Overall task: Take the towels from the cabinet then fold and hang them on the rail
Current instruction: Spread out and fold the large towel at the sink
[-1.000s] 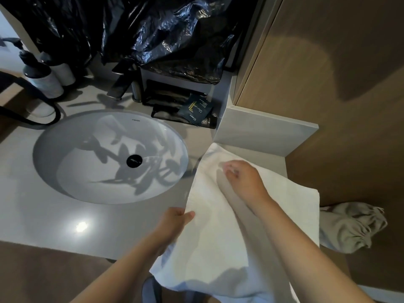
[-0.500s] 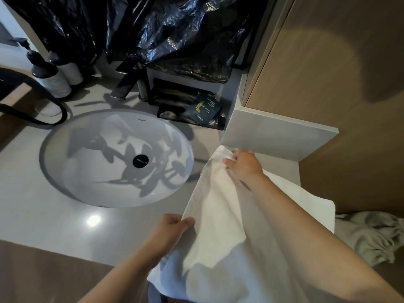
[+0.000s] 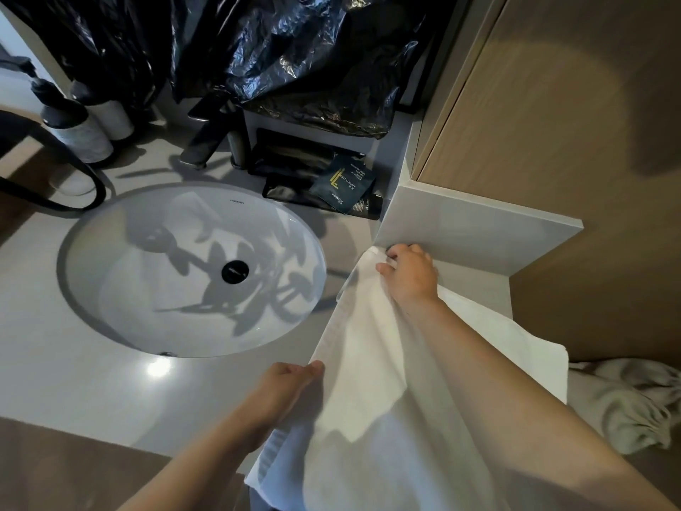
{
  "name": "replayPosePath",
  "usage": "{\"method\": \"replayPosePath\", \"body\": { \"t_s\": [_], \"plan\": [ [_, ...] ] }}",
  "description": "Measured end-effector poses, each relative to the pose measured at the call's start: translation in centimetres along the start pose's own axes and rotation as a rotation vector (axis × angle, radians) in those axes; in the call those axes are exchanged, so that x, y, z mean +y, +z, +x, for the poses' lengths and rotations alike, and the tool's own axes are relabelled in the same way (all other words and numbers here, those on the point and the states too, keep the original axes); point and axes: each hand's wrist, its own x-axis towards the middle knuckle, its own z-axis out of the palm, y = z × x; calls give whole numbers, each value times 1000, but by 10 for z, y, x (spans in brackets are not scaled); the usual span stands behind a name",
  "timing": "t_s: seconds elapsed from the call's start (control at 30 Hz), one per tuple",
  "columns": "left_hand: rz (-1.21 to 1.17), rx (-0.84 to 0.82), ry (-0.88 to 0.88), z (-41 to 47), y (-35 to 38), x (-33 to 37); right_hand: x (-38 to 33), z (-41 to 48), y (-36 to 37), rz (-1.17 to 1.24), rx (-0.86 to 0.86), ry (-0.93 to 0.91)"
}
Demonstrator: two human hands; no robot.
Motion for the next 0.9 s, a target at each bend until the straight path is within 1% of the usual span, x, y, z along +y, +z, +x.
{"method": "replayPosePath", "body": {
  "t_s": [0.1, 0.17, 0.23, 0.4, 0.53, 0.67, 0.8, 0.9],
  "plan": [
    [31, 47, 20, -2, 2, -1, -2, 2, -3, 8, -39, -17],
    [48, 58, 33, -3, 2, -1, -1, -3, -10, 79, -17, -33],
    [52, 55, 41, -6, -1, 0, 2, -11, -24, 170, 41, -54],
    [123, 49, 100, -18, -6, 9, 19, -44, -73, 358, 256, -203],
    [255, 92, 244, -34, -7, 21, 24, -79, -111, 501, 421, -288],
    [403, 191, 402, -49, -13, 37, 20, -108, -148, 502, 538, -346],
    [539, 272, 557, -60, -23, 51, 21, -134, -179, 524, 586, -376],
    [570, 328, 675, -62, -25, 57, 24, -155, -196, 512, 620, -401]
  ]
}}
